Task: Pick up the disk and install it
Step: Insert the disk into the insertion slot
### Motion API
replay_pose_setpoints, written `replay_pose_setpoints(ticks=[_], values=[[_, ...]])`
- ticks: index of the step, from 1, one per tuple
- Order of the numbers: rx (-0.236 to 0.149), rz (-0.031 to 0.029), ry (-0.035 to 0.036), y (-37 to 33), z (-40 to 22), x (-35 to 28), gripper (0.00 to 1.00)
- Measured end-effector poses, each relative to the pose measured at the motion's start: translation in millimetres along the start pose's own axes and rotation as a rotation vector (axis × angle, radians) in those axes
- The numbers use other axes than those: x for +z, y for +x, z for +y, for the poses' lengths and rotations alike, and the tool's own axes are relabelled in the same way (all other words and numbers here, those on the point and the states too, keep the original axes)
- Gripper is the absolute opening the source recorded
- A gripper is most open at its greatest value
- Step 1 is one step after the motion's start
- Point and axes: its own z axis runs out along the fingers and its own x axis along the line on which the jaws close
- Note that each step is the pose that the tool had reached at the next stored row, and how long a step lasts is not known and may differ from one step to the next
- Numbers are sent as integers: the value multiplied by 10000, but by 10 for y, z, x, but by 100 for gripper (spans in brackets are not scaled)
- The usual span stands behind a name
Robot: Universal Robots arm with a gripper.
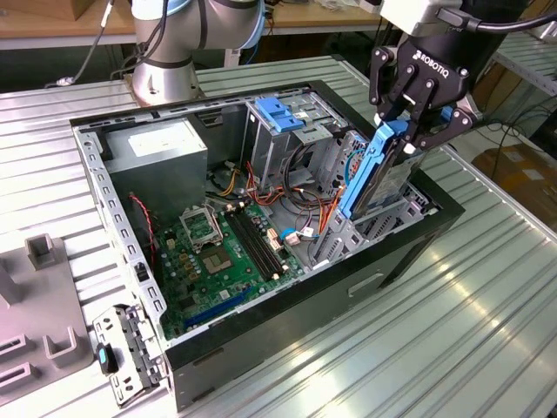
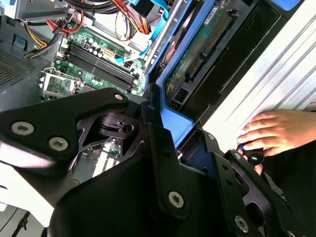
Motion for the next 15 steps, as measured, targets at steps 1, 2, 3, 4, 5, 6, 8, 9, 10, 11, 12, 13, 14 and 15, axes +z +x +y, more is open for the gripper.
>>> replay_pose_setpoints(ticks=[1, 2, 3, 4, 5, 6, 8, 9, 10, 11, 12, 13, 14, 15], values=[[0, 0, 0, 0, 0, 0, 37], [0, -1, 0, 0, 0, 1, 37], [0, -1, 0, 0, 0, 1, 37], [0, -1, 0, 0, 0, 1, 37], [0, -1, 0, 0, 0, 2, 37], [0, -1, 0, 0, 0, 2, 37], [0, -1, 0, 0, 0, 3, 37], [0, -1, 0, 0, 0, 3, 37], [0, -1, 0, 0, 0, 3, 37], [0, -2, 0, 0, 0, 3, 37], [0, -2, 0, 0, 0, 3, 37], [0, -1, 0, 0, 0, 4, 37], [0, -1, 0, 0, 0, 4, 37], [0, -2, 1, 0, 0, 4, 37]])
